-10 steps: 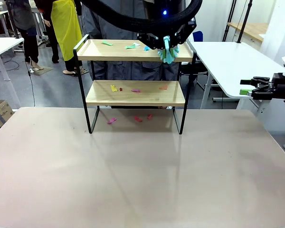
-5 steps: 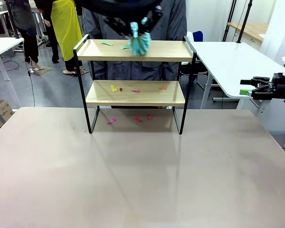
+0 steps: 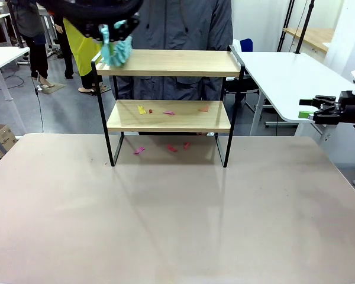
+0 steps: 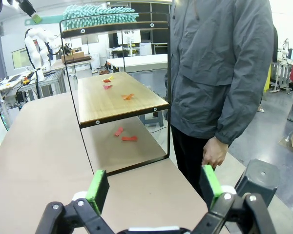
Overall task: Clean the shelf.
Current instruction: Clean the specific section of the Shelf indicated by the human with the Duster.
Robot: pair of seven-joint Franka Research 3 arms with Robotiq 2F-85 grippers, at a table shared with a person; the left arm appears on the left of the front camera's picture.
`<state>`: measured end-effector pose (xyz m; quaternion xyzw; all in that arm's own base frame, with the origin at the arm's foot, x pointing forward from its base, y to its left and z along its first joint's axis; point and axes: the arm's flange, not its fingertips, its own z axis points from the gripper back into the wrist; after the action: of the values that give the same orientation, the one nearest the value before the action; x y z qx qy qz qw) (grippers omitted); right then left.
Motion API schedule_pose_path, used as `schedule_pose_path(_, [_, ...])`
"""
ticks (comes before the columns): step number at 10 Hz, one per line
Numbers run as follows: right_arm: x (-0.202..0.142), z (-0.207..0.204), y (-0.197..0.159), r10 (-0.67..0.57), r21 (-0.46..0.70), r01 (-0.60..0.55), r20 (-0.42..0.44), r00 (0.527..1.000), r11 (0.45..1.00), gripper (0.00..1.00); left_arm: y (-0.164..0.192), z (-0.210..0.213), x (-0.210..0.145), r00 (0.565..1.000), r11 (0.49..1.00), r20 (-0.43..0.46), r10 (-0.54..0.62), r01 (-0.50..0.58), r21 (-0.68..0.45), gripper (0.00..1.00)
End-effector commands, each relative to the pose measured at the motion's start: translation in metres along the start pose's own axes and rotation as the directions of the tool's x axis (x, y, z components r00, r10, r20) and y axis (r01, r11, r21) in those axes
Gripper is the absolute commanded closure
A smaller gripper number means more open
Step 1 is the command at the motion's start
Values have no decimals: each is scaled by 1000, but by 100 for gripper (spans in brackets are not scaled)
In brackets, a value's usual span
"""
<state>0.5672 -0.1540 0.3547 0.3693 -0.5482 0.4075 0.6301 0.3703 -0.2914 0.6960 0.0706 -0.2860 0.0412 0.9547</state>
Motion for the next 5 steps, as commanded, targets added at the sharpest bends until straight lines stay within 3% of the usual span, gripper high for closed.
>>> schedule_pose_path(1, [3, -1, 1, 4, 2, -4, 2, 1000, 1000, 0, 33, 4, -13, 997, 995, 78, -19, 12, 99, 87])
schedule_pose_path(4, [3, -1, 1, 4, 2, -4, 2, 1000, 1000, 0, 44, 21, -27, 982, 982, 166, -95, 66, 174, 87])
schedule_pose_path(5, [3, -1, 1, 4, 2, -4, 2, 1000, 1000, 0, 42, 29, -32, 979, 990, 173, -109, 91, 112, 87])
